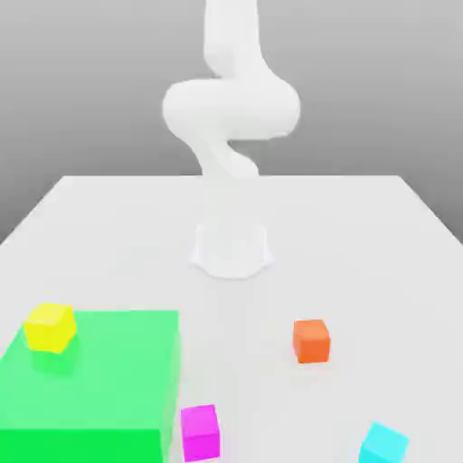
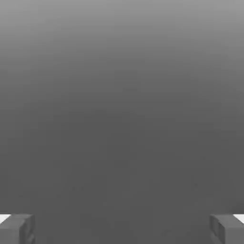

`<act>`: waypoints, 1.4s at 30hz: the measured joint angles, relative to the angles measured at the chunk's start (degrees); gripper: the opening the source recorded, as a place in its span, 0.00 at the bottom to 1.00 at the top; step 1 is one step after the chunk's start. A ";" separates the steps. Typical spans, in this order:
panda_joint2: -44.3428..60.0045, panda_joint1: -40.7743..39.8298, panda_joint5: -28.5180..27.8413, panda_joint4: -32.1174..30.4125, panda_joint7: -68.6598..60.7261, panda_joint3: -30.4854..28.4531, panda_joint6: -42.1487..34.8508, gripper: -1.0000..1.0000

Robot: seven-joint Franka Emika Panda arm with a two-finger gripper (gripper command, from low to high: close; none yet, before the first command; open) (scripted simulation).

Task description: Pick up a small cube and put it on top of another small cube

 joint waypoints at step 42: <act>63.28 0.60 8.95 -9.58 -106.16 -4.69 29.70 0.50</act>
